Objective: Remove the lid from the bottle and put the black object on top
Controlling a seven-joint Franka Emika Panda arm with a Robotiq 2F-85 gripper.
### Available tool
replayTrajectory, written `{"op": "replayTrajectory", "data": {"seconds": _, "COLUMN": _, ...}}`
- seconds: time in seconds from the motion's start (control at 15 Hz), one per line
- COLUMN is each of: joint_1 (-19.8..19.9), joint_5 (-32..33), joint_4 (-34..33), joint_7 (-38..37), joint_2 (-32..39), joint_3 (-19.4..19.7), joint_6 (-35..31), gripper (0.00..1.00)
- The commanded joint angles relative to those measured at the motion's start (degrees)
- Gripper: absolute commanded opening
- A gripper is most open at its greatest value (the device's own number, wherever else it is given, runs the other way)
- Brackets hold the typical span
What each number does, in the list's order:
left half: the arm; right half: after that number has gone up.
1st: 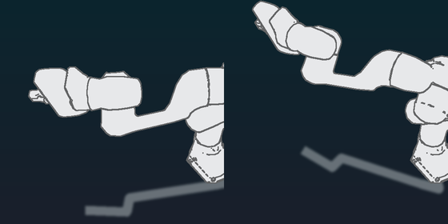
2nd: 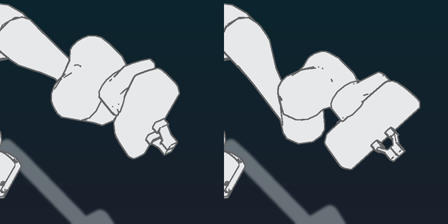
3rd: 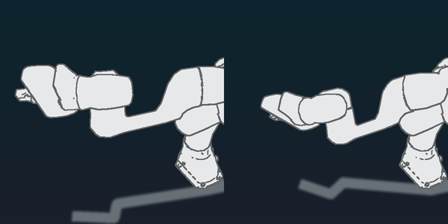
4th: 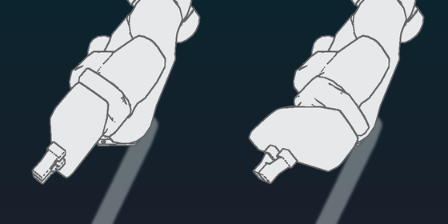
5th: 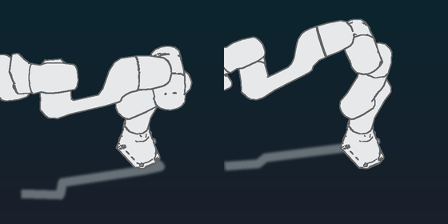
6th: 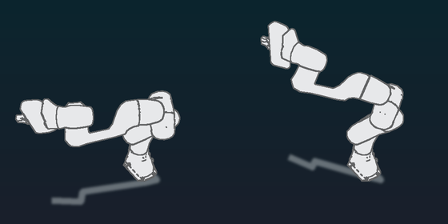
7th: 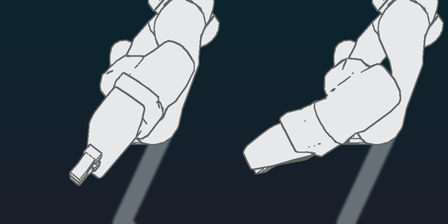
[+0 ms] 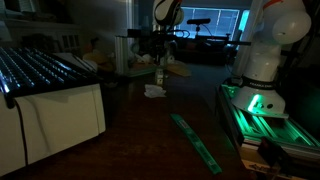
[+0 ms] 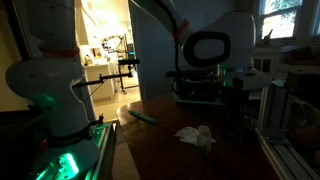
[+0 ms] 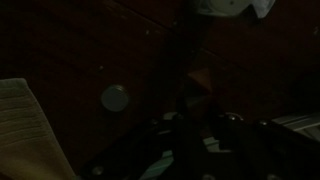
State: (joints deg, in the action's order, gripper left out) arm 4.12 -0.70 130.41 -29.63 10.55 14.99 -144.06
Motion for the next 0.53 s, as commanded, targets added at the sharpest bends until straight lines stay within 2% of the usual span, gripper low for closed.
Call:
{"op": "replayTrajectory", "data": {"seconds": 0.0, "joint_1": -0.22, "joint_5": 3.22, "joint_4": 8.62, "joint_7": 2.83, "joint_2": -11.62, "joint_3": -2.15, "joint_6": 2.2, "gripper": 0.06}}
{"op": "replayTrajectory", "data": {"seconds": 0.2, "joint_1": 0.35, "joint_5": 2.54, "joint_4": 12.87, "joint_7": 6.95, "joint_2": -17.8, "joint_3": -5.35, "joint_6": 4.09, "gripper": 0.06}}
{"op": "replayTrajectory", "data": {"seconds": 0.47, "joint_1": 0.63, "joint_5": 1.35, "joint_4": 15.81, "joint_7": 10.28, "joint_2": -21.2, "joint_3": -8.34, "joint_6": 4.99, "gripper": 0.06}}
